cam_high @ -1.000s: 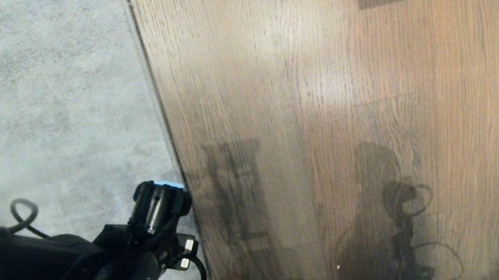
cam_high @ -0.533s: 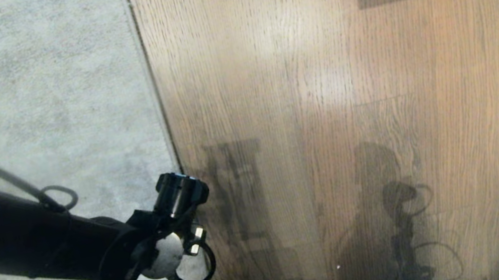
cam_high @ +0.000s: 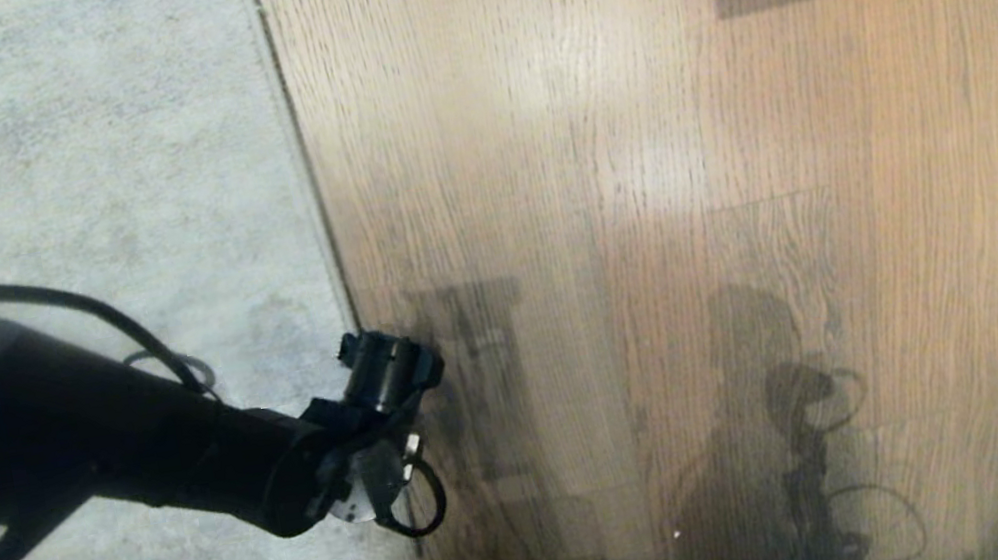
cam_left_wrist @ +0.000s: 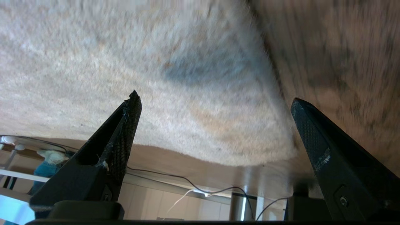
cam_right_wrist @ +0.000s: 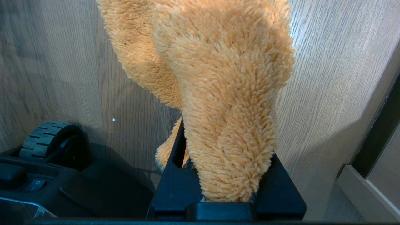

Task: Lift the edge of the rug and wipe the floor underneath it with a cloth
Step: Lift up the carpet

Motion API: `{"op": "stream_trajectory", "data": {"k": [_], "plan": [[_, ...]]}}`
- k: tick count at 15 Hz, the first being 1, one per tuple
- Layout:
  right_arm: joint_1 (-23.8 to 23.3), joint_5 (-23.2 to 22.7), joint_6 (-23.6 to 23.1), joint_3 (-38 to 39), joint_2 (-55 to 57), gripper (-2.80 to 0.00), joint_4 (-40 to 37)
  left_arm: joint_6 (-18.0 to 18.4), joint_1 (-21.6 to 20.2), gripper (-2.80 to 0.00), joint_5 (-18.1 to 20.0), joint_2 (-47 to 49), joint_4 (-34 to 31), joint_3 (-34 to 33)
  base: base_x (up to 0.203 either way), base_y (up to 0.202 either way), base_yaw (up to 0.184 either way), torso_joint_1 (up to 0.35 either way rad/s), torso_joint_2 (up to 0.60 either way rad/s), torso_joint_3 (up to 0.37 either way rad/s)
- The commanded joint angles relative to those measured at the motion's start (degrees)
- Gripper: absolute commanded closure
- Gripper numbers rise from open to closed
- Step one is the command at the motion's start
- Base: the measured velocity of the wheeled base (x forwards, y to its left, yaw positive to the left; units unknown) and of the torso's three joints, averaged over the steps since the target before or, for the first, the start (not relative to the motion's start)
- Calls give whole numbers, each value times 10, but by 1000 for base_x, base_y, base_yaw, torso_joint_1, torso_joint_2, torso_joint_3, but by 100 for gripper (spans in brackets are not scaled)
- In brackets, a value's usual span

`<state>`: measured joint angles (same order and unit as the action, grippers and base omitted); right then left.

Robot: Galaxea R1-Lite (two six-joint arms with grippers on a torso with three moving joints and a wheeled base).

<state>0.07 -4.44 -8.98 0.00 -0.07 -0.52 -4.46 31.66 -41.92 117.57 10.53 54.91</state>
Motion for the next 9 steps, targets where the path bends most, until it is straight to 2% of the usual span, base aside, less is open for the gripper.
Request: {"op": "stream_trajectory", "data": {"k": [1, 9], "plan": [[0, 0, -1, 0, 1, 0, 0, 4, -2, -280, -12, 21, 2, 18, 0, 0, 0, 0, 0, 0], [0, 0, -1, 0, 1, 0, 0, 30, -33, -280, -39, 29, 20, 39, 0, 0, 0, 0, 0, 0]]}}
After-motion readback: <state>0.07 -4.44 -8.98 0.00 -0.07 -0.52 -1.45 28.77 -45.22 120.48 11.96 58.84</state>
